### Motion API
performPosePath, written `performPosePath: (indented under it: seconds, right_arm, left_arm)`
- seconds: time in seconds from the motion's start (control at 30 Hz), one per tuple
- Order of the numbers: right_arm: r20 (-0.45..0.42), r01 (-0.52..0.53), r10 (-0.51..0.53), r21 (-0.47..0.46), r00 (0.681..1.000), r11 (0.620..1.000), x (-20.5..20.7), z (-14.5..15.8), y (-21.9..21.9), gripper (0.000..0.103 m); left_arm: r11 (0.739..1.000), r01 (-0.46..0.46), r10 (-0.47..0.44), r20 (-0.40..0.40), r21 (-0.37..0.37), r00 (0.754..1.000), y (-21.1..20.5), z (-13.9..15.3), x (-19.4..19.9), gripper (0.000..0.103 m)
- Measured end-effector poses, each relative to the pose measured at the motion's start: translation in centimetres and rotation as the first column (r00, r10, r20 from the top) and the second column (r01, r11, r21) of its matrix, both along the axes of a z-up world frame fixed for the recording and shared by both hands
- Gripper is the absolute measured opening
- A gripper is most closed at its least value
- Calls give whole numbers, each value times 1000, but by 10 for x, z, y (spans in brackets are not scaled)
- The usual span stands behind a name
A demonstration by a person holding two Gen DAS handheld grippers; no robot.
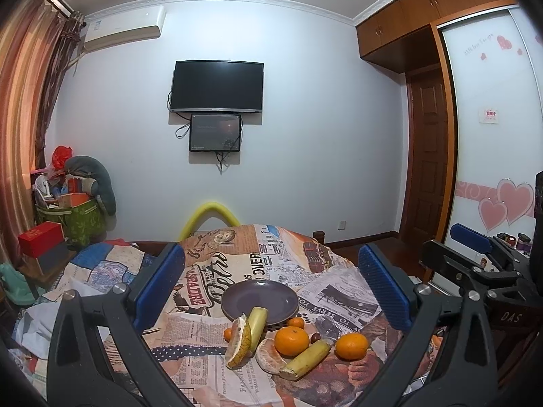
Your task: Organize fruits
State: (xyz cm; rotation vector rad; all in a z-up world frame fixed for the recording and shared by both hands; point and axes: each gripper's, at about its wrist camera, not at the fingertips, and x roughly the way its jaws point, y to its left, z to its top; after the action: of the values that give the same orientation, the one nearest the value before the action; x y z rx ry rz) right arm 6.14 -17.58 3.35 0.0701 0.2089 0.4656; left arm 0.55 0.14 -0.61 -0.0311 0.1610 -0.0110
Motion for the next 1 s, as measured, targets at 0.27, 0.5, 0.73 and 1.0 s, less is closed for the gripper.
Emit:
performPosePath:
  seconds: [0.27,0.5,0.73,1.0]
  right_arm:
    - [-1,1,-1,1,1000,1000,0,-1,0,103]
    - [0,-1,1,2,1000,1000,1,0,-1,103]
    - [3,0,0,6,1000,1000,0,3,-1,103]
    - [5,1,-1,6,1000,1000,0,4,-2,103]
  left_arm:
    - [1000,1,-1,-1,0,1000,0,0,1,103]
    - [1000,2,-2,-2,-2,1000,0,0,2,103]
    - [1000,4,-4,-2,1,1000,0,-1,4,103]
    - [1000,8,-8,-6,-6,1000,2,-3,4,103]
